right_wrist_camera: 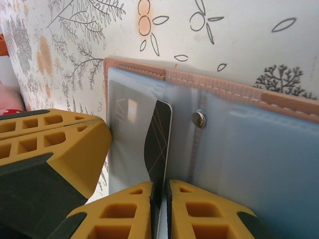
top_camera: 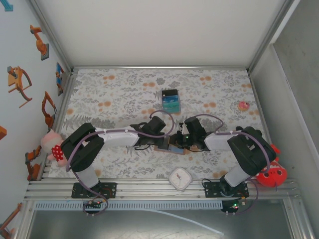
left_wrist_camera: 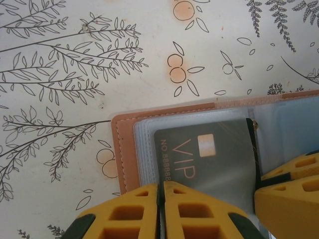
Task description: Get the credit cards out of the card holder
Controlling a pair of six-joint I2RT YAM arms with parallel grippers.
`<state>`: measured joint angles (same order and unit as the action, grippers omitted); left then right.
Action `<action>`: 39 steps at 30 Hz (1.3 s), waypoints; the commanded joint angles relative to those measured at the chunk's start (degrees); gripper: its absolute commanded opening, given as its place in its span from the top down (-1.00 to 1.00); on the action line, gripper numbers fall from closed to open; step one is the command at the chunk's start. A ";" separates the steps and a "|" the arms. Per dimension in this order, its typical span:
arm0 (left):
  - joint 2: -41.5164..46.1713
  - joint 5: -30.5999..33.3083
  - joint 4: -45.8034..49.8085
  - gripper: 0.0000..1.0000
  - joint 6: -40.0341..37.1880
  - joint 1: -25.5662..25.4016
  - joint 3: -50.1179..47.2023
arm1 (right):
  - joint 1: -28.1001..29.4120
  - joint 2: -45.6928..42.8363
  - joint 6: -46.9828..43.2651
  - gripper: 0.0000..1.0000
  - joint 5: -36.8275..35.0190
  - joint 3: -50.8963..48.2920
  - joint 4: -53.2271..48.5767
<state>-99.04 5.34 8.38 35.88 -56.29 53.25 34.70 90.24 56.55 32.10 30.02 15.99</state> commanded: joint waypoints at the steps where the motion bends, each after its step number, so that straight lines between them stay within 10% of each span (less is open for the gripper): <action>1: -2.46 -1.44 3.03 0.83 1.05 -0.88 0.21 | -0.42 -1.55 1.07 0.73 1.46 -0.44 3.06; 39: -2.84 -0.60 3.59 0.88 2.43 -1.63 1.49 | -1.03 2.13 2.75 0.99 4.66 -1.26 11.07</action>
<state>-99.85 7.57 9.23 36.97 -56.62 54.33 33.45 91.96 60.25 36.25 28.08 26.26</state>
